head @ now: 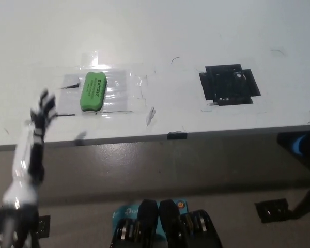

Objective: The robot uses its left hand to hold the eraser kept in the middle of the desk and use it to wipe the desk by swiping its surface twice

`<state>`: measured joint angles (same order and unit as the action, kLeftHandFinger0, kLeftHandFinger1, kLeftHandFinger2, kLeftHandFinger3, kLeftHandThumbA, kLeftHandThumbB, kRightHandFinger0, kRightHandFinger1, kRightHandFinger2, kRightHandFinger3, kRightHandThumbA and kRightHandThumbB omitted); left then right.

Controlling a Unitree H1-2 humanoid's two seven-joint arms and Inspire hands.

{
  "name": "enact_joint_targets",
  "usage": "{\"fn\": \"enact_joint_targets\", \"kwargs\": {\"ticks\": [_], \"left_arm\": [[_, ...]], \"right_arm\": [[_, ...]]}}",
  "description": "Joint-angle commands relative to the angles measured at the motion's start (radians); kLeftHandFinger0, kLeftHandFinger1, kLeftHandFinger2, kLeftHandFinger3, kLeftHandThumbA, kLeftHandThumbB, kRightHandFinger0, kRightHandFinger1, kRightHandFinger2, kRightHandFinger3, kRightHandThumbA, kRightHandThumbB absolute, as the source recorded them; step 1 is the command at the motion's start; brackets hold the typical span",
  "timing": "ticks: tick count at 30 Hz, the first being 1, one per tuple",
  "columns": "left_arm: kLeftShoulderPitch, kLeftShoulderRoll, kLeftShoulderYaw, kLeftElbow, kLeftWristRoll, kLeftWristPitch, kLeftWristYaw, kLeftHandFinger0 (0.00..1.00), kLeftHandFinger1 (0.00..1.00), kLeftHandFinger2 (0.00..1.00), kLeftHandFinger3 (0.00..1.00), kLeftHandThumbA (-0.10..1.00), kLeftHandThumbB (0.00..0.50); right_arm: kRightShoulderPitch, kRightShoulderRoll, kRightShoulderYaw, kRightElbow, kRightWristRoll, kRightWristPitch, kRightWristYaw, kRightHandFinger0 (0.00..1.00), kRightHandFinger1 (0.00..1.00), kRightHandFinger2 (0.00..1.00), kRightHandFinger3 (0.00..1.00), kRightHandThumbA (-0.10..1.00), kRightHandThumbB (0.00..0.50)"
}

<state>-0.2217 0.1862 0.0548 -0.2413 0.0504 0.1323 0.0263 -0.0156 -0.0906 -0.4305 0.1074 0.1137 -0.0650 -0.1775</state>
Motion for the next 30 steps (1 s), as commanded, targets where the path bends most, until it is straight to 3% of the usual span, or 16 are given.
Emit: {"fn": "enact_joint_targets", "kwargs": {"ticks": [1, 2, 4, 5, 6, 7, 10, 12, 13, 15, 16, 20, 23, 26, 29, 30], "left_arm": [[-0.167, 0.110, -0.067, 0.186, 0.202, -0.105, 0.007, 1.00, 1.00, 1.00, 1.00, 1.00, 0.276], [-0.168, 0.113, -0.071, 0.190, 0.202, -0.108, 0.011, 1.00, 1.00, 1.00, 1.00, 1.00, 0.275], [-0.230, 0.155, -0.121, 0.308, 0.294, -0.120, 0.048, 1.00, 1.00, 1.00, 1.00, 1.00, 0.339], [-0.256, 0.176, -0.146, 0.344, 0.323, -0.129, 0.048, 1.00, 1.00, 1.00, 1.00, 1.00, 0.287], [-0.319, 0.220, -0.198, 0.424, 0.389, -0.138, 0.040, 1.00, 1.00, 1.00, 1.00, 1.00, 0.272], [-0.340, 0.230, -0.214, 0.444, 0.405, -0.127, 0.040, 1.00, 1.00, 1.00, 1.00, 1.00, 0.307], [-0.425, 0.279, -0.300, 0.531, 0.489, -0.117, 0.030, 1.00, 1.00, 1.00, 1.00, 1.00, 0.258], [-0.448, 0.298, -0.331, 0.563, 0.505, -0.150, 0.037, 1.00, 1.00, 1.00, 1.00, 1.00, 0.273], [-0.469, 0.313, -0.361, 0.584, 0.535, -0.169, 0.043, 1.00, 1.00, 1.00, 1.00, 1.00, 0.251], [-0.540, 0.343, -0.443, 0.684, 0.633, -0.233, 0.094, 1.00, 1.00, 1.00, 1.00, 1.00, 0.304], [-0.559, 0.353, -0.469, 0.701, 0.656, -0.236, 0.093, 1.00, 1.00, 1.00, 1.00, 1.00, 0.296], [-0.640, 0.404, -0.587, 0.715, 0.768, -0.204, 0.019, 1.00, 1.00, 1.00, 1.00, 1.00, 0.263], [-0.692, 0.418, -0.661, 0.742, 0.835, -0.197, 0.014, 1.00, 1.00, 1.00, 1.00, 1.00, 0.319], [-0.742, 0.418, -0.714, 0.779, 0.881, -0.190, 0.038, 1.00, 1.00, 1.00, 1.00, 1.00, 0.282], [-0.779, 0.422, -0.769, 0.797, 0.935, -0.173, 0.049, 1.00, 1.00, 1.00, 1.00, 1.00, 0.288], [-0.794, 0.419, -0.802, 0.811, 0.972, -0.154, 0.035, 1.00, 1.00, 1.00, 1.00, 1.00, 0.342]], "right_arm": [[-0.003, -0.014, -0.001, -0.035, -0.006, -0.036, -0.020, 1.00, 1.00, 1.00, 1.00, 1.00, 0.268], [-0.003, -0.014, -0.001, -0.035, -0.006, -0.036, -0.020, 1.00, 1.00, 1.00, 1.00, 1.00, 0.268], [0.012, -0.007, 0.003, -0.050, 0.001, -0.027, -0.014, 1.00, 1.00, 1.00, 1.00, 1.00, 0.244], [0.015, -0.007, 0.004, -0.051, 0.003, -0.030, -0.012, 1.00, 1.00, 1.00, 1.00, 1.00, 0.238], [0.017, -0.010, 0.006, -0.046, 0.011, -0.037, -0.001, 1.00, 1.00, 1.00, 1.00, 1.00, 0.242], [0.016, -0.013, 0.006, -0.039, 0.014, -0.044, 0.001, 1.00, 1.00, 1.00, 1.00, 1.00, 0.255], [0.016, -0.016, 0.006, -0.029, 0.012, -0.053, 0.001, 1.00, 1.00, 1.00, 1.00, 1.00, 0.279], [0.019, -0.017, 0.009, -0.033, 0.012, -0.050, 0.004, 1.00, 1.00, 1.00, 1.00, 1.00, 0.289], [0.022, -0.015, 0.009, -0.038, 0.013, -0.043, 0.005, 1.00, 1.00, 1.00, 1.00, 1.00, 0.296], [0.024, -0.011, 0.012, -0.053, 0.004, -0.034, -0.003, 1.00, 1.00, 1.00, 1.00, 1.00, 0.287], [0.023, -0.011, 0.011, -0.052, 0.007, -0.032, -0.003, 1.00, 1.00, 1.00, 1.00, 1.00, 0.294], [0.027, -0.017, 0.007, -0.039, 0.017, -0.043, 0.005, 1.00, 1.00, 1.00, 1.00, 1.00, 0.288], [0.034, -0.018, 0.010, -0.050, 0.003, -0.033, -0.002, 1.00, 1.00, 1.00, 1.00, 1.00, 0.300], [0.033, -0.020, 0.009, -0.053, 0.008, -0.025, 0.001, 1.00, 1.00, 1.00, 1.00, 1.00, 0.308], [0.033, -0.018, 0.005, -0.052, 0.020, -0.030, 0.003, 1.00, 1.00, 1.00, 1.00, 1.00, 0.319], [0.034, -0.018, 0.006, -0.053, 0.020, -0.034, 0.005, 1.00, 1.00, 1.00, 1.00, 1.00, 0.322]]}}
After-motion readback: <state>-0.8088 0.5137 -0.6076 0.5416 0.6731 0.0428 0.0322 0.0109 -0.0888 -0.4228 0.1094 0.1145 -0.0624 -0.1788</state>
